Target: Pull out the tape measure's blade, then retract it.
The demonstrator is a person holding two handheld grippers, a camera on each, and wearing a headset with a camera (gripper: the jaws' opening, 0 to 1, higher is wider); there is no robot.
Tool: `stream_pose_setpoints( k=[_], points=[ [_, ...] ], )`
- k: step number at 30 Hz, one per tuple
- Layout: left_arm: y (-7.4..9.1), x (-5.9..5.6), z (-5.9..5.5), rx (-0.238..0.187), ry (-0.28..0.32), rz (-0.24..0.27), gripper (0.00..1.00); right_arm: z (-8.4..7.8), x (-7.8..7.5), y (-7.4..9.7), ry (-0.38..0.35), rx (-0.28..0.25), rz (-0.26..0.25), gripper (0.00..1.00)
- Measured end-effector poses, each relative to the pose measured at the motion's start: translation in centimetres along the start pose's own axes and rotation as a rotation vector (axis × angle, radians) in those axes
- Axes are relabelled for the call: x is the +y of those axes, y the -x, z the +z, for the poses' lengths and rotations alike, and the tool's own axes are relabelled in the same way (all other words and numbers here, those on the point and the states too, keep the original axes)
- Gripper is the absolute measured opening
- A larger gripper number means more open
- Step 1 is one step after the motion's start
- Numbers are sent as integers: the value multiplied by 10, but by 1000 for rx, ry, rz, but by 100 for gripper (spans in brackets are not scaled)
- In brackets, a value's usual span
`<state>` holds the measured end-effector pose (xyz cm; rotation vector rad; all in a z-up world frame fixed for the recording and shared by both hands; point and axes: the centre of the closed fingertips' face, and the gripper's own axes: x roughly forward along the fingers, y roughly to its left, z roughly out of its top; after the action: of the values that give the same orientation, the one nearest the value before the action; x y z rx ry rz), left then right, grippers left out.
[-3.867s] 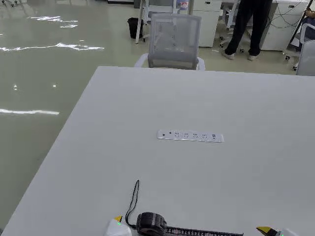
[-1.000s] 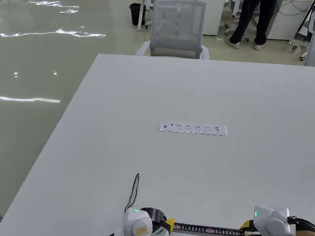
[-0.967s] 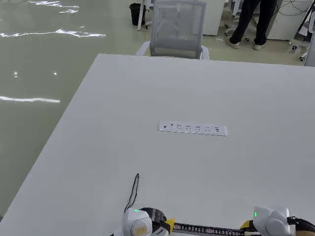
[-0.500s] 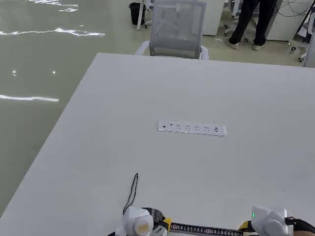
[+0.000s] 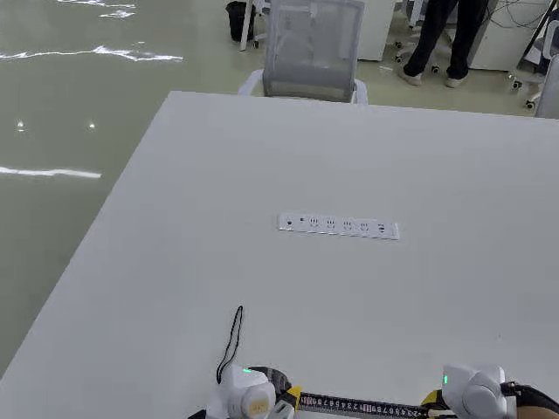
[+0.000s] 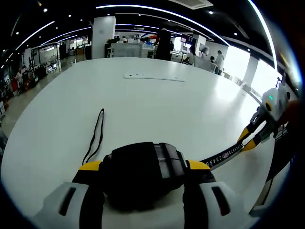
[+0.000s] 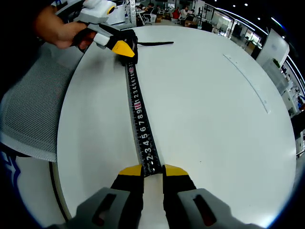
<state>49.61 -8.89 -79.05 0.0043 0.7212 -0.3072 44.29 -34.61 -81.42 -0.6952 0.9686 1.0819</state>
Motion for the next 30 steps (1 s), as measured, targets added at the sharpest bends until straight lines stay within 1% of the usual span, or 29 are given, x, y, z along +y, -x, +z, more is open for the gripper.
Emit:
stream_pose_setpoints(
  k=[12,16,20,30],
  points=[
    [-1,-1,-1,12,-10,-5,63,0,-1,0,2,8,-5,14],
    [-1,0,-1,15,-10,-16,63,0,-1,0,-6,2,-6,14],
    [-1,-1,-1,13,-11,-18,63,2,-1,0,-13,-7,-6,14],
    [-1,-2,-1,12,-15,-22,63,5,-1,-2,-5,-2,-1,14]
  ],
)
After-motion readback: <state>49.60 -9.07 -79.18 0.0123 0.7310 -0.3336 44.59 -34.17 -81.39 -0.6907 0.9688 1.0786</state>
